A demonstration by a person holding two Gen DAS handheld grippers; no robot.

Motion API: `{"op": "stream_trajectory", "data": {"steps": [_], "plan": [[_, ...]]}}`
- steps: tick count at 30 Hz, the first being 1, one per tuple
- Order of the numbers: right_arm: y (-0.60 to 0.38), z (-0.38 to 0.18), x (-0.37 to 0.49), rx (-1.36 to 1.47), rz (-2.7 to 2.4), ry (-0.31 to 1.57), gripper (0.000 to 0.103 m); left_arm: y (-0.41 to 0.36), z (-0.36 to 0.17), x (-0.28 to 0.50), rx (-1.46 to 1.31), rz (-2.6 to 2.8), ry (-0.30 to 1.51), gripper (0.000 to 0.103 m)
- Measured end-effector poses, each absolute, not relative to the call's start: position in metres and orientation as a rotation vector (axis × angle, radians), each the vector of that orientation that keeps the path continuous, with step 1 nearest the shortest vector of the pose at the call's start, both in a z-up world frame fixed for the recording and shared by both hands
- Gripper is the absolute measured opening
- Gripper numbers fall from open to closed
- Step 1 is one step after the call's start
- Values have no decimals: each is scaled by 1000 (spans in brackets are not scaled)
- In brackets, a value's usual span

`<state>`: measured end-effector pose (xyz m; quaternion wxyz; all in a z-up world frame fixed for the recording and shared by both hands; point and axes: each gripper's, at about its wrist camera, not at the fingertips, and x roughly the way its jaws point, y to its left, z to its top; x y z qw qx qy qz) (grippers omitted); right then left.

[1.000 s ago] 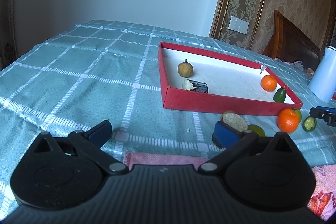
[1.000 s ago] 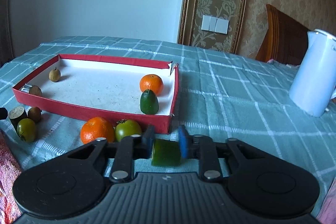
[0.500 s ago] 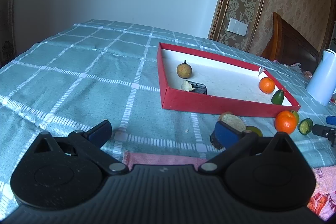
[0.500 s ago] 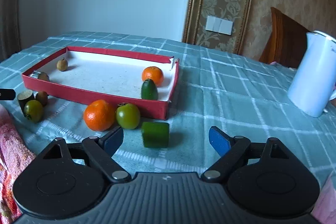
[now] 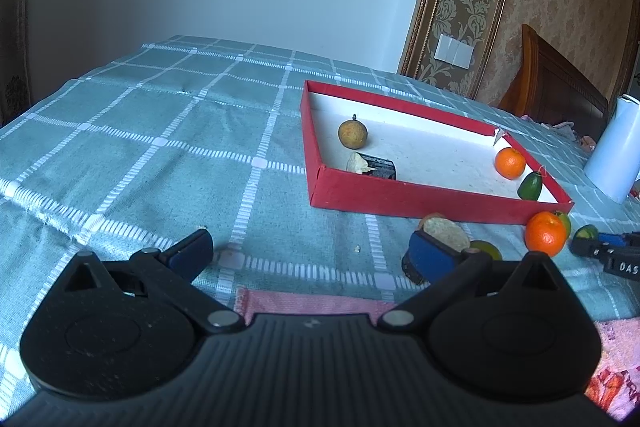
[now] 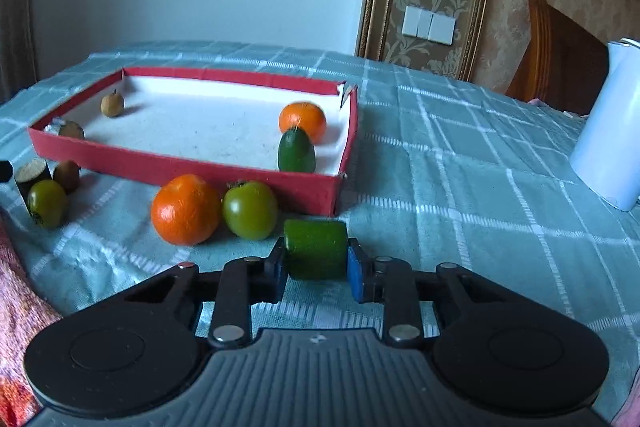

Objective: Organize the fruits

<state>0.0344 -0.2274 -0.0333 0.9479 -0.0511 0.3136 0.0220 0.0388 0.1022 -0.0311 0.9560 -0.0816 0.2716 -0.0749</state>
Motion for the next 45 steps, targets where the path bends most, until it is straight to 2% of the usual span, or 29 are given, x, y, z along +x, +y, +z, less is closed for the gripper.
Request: {"op": "stream_trajectory", "data": {"steps": [9, 20, 32, 45], "plan": [[-219, -2, 32, -113, 53, 551, 29, 103, -30, 38, -174, -154, 549, 103], [-184, 12, 77, -189, 118, 514, 29, 105, -30, 36, -188, -158, 545, 103], [-161, -26, 163, -197, 104, 628, 29, 105, -30, 36, -192, -157, 547, 103], [-161, -37, 171, -149, 114, 661, 29, 106, -32, 38, -199, -159, 555, 103]]}}
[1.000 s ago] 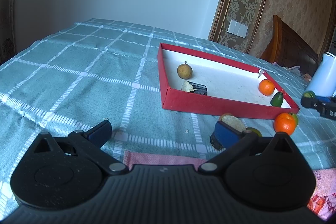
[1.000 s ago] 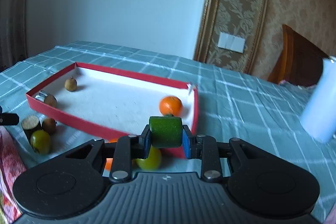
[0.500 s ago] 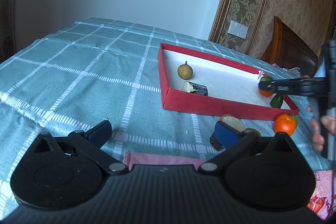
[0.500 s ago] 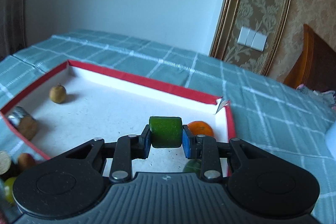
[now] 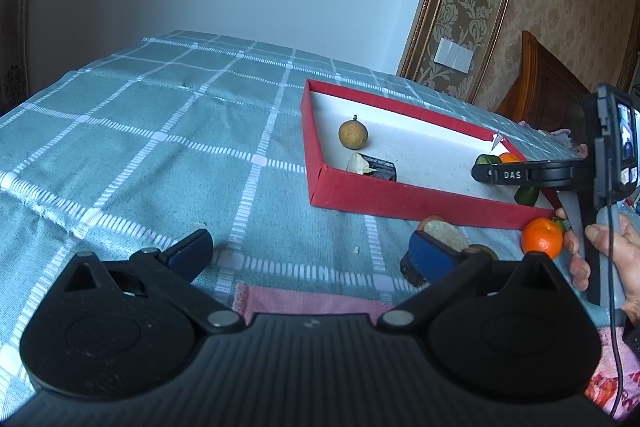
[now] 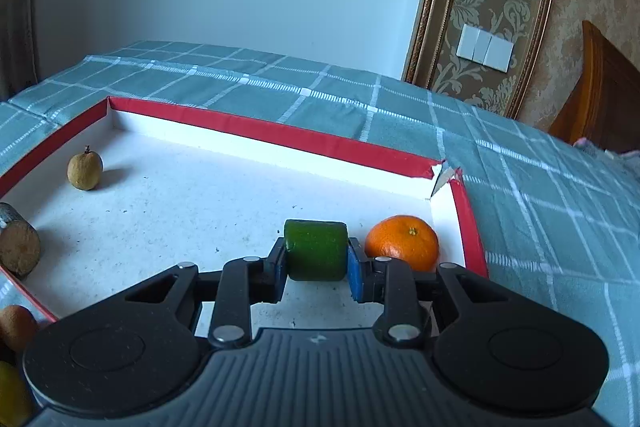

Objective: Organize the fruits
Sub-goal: 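Carry the green block into the red tray and open the right gripper, then move the left tool to the wooden cylinder block and grasp it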

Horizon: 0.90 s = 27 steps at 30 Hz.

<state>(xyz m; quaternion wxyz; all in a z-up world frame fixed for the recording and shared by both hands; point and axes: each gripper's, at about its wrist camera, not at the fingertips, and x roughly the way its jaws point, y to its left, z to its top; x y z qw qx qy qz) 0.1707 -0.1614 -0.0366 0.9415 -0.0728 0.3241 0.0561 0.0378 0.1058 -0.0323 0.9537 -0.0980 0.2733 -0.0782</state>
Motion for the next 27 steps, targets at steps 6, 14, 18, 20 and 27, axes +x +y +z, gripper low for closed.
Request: {"op": "stream_trajectory", "data": {"steps": [6, 14, 18, 20, 27], "plan": [[-178, -20, 141, -86, 135, 661, 39, 105, -32, 38, -192, -153, 558, 103], [-220, 4, 56, -6, 75, 535, 70, 105, -33, 39, -190, -152, 563, 103], [-242, -8, 27, -10, -13, 494, 78, 105, -33, 39, -191, -157, 564, 103], [-251, -15, 21, 3, -35, 497, 78, 103, -33, 39, -184, -155, 563, 103], [-266, -29, 25, 75, -20, 547, 78, 101, -27, 27, -158, -158, 518, 103]]}}
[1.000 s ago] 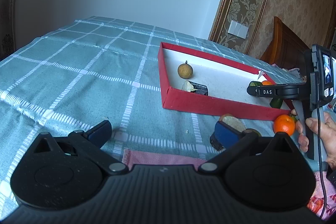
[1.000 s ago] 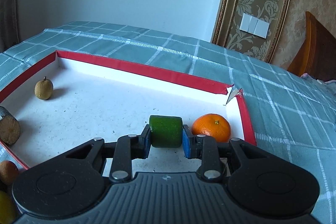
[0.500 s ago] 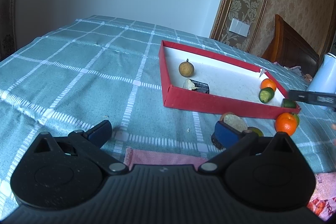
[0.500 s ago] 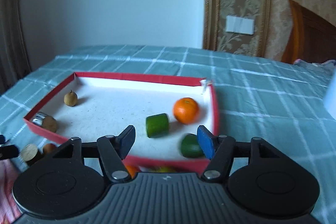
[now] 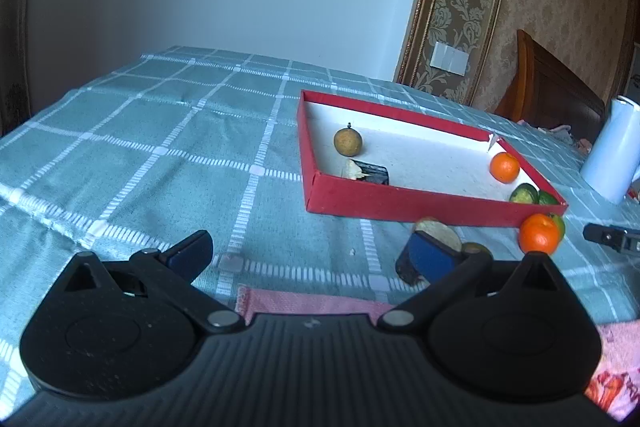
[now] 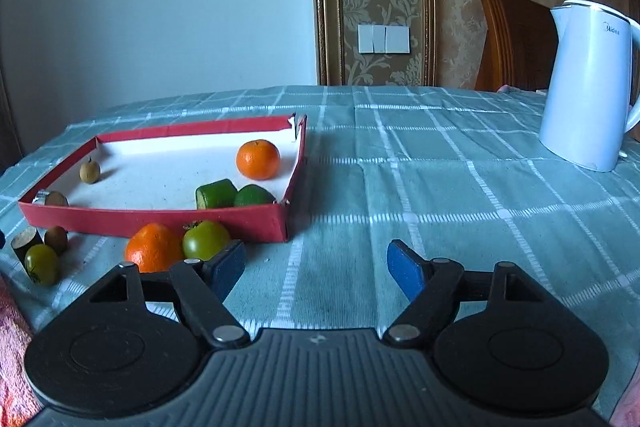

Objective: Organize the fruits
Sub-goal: 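Move the left tool to the wooden cylinder block and grasp it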

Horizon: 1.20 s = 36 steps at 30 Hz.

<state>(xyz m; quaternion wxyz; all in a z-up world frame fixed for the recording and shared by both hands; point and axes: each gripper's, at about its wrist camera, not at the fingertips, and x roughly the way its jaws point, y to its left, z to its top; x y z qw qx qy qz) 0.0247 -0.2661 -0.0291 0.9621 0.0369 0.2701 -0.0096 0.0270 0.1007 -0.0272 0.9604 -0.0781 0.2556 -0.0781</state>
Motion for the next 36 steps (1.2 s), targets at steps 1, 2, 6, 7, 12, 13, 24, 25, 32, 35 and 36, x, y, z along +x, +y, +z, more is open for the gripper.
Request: {"op": "stream_trajectory", "data": {"steps": [1, 2, 6, 7, 12, 13, 24, 25, 32, 35, 36], "plan": [[-267, -30, 25, 77, -20, 556, 78, 100, -26, 24, -165, -162, 514, 103], [-268, -31, 26, 82, -13, 564, 78, 99, -24, 21, -171, -170, 503, 103], [-268, -34, 26, 90, -8, 570, 78, 80, -17, 15, -83, -197, 484, 103], [-268, -34, 24, 94, -9, 567, 78, 72, -17, 15, -38, -189, 483, 103], [-270, -34, 24, 109, -13, 566, 79, 48, -26, 19, 81, -206, 500, 103], [-270, -34, 25, 110, -12, 567, 79, 45, -26, 20, 84, -214, 500, 103], [-273, -35, 25, 134, -24, 573, 84, 35, -21, 42, 76, -256, 509, 93], [-274, -35, 25, 137, -23, 575, 84, 37, -22, 41, 86, -252, 507, 93], [-275, -35, 25, 146, -25, 582, 85, 44, -31, 38, 154, -276, 591, 83], [-275, -35, 26, 147, -26, 585, 85, 44, -35, 41, 107, -269, 606, 78], [-275, -35, 26, 147, -27, 585, 85, 42, -35, 41, 109, -266, 601, 76]]}}
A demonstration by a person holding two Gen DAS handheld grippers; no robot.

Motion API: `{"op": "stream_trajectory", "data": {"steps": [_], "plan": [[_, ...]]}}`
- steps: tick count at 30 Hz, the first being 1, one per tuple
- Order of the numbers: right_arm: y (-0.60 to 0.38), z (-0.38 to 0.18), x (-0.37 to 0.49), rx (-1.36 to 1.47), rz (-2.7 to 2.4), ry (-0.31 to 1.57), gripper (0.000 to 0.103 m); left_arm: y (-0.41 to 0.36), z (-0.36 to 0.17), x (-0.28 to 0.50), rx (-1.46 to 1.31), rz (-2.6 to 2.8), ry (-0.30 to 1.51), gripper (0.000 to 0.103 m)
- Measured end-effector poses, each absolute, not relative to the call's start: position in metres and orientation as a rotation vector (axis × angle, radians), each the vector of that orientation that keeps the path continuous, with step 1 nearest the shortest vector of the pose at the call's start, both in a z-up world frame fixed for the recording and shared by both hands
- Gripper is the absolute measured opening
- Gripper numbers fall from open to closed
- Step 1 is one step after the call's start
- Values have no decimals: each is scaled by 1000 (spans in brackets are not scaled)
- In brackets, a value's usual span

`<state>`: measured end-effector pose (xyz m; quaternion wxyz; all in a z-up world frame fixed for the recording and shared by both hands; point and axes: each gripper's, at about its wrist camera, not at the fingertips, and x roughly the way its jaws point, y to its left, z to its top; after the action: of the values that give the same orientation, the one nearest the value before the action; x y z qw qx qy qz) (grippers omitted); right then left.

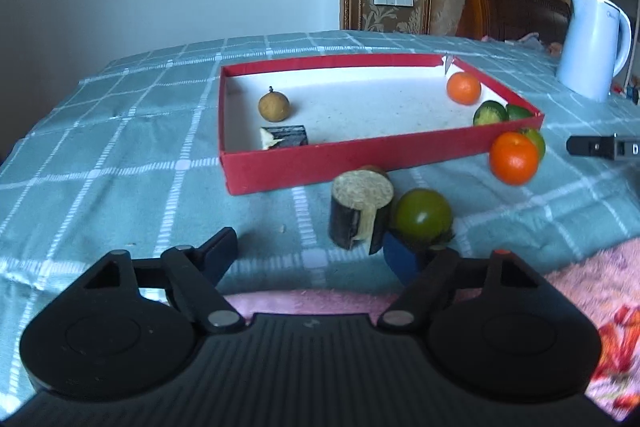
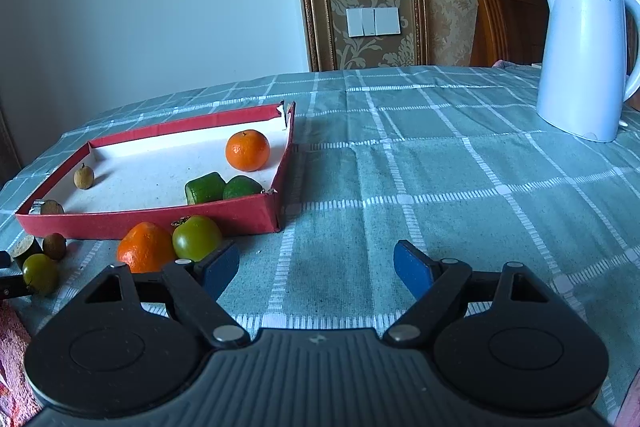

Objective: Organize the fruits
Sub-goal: 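Move the left tool to the wooden cylinder block and grasp it, then carry the wooden block into the red tray and open the left gripper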

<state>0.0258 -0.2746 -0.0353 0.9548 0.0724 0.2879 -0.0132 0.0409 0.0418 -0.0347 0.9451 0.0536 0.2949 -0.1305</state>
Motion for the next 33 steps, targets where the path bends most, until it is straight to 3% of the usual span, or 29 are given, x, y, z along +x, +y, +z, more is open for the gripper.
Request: {"op": "stream_trajectory", "data": {"steps": [8, 13, 16, 33], "plan": [[-275, -36, 26, 149, -28, 589, 85, 26, -30, 51, 94, -295, 606, 52], [-275, -36, 26, 152, -26, 589, 85, 26, -31, 56, 81, -292, 606, 44], [-275, -36, 26, 152, -24, 589, 85, 23, -30, 55, 92, -292, 600, 30], [-275, -38, 28, 152, -24, 600, 85, 12, -28, 42, 140, -254, 591, 30]]}}
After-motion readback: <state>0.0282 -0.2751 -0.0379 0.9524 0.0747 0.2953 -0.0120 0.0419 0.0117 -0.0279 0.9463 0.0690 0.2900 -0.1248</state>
